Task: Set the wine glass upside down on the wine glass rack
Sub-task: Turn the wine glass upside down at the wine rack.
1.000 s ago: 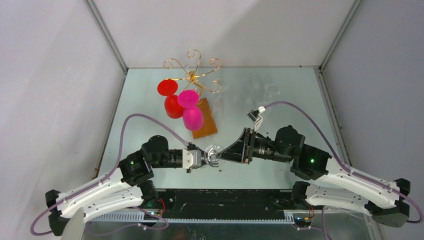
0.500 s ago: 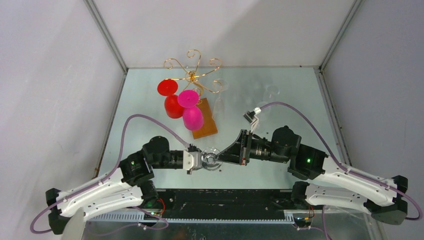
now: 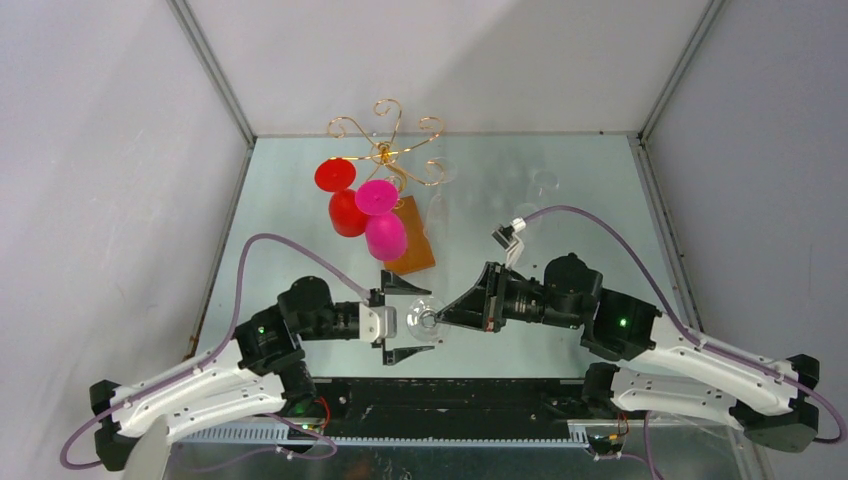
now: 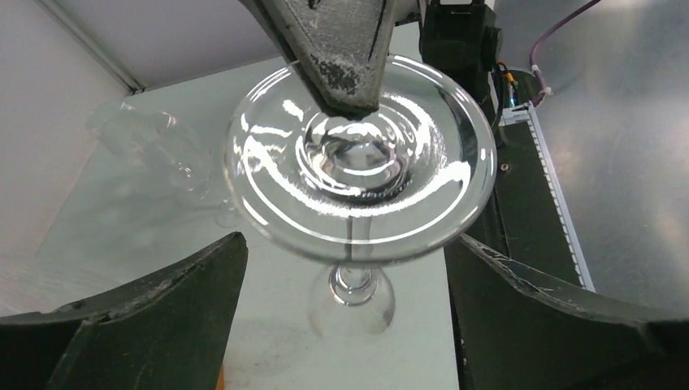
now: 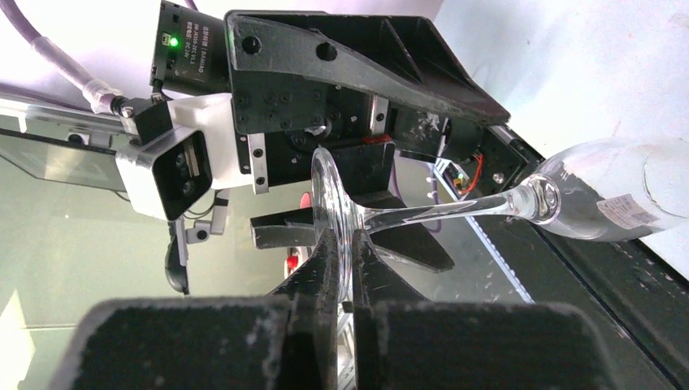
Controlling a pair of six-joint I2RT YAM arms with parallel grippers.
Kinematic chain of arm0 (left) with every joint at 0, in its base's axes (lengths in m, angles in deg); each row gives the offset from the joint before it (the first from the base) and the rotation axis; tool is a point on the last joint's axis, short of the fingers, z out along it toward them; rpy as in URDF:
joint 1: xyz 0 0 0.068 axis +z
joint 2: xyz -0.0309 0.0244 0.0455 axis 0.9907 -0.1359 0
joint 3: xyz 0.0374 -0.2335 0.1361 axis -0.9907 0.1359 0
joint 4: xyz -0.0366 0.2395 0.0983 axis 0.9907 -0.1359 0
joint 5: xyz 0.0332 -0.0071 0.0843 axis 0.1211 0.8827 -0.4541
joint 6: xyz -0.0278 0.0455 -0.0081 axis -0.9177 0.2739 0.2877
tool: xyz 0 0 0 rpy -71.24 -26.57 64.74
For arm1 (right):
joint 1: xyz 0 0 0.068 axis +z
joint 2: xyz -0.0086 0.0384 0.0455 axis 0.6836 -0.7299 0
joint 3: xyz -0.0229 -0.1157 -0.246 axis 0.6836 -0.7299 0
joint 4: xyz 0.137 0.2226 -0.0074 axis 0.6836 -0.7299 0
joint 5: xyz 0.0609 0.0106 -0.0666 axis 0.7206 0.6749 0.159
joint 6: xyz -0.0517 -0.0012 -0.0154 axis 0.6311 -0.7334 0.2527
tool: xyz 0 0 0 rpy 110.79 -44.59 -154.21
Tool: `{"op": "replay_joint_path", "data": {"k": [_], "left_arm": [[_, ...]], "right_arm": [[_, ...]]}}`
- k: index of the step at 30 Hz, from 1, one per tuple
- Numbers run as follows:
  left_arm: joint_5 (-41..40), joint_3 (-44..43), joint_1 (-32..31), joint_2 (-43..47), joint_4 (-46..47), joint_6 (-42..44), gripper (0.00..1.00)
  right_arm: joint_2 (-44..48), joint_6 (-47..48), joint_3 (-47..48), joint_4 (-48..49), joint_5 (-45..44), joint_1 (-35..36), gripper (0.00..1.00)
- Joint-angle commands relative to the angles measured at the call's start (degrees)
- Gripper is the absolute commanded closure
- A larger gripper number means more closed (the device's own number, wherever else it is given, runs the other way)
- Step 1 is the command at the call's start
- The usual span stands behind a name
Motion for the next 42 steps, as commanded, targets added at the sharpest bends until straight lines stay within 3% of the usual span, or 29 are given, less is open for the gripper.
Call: {"op": "replay_joint_path", "data": {"k": [1,7,13,18,23,34,42], "left_arm": [[-2.1,0.6,-0.3,1.2,2.2,1.2,0.0],[-8.9,-0.2,-0.3,0.9,1.8,-7.1,0.0],[-15.8,-3.6,-0.3,-0.8,-4.3,-12.7,0.0],[-22.0,-4.3,-0.2,-1.5,-6.2,-25.0,0.0],[-28.5,-6.2,0.5,-1.5,-14.0,-36.3,0.0],[-32.0,-0.5,4.4,6.4,-20.0,-50.3,0.0],[-23.0,2.9,12.9,5.3,-20.6,-57.1,0.0]], "right_arm": [[2.8,1.6,2.1,1.1,-2.7,0.0,1.0],[4.5,2.3,2.1,-2.2,-4.8,-0.3,1.0],[5.6,3.3,2.1,-5.7,-5.5,-1.3,1.0],[6.4,4.1,2.1,-7.7,-5.9,-2.3,1.0],[6.3,4.7,2.1,-8.9,-5.3,-4.1,1.0],[6.3,5.7,2.1,-12.0,-3.6,-6.8,1.0],[4.5,5.5,2.1,-11.8,-0.6,-9.2,1.0]]}}
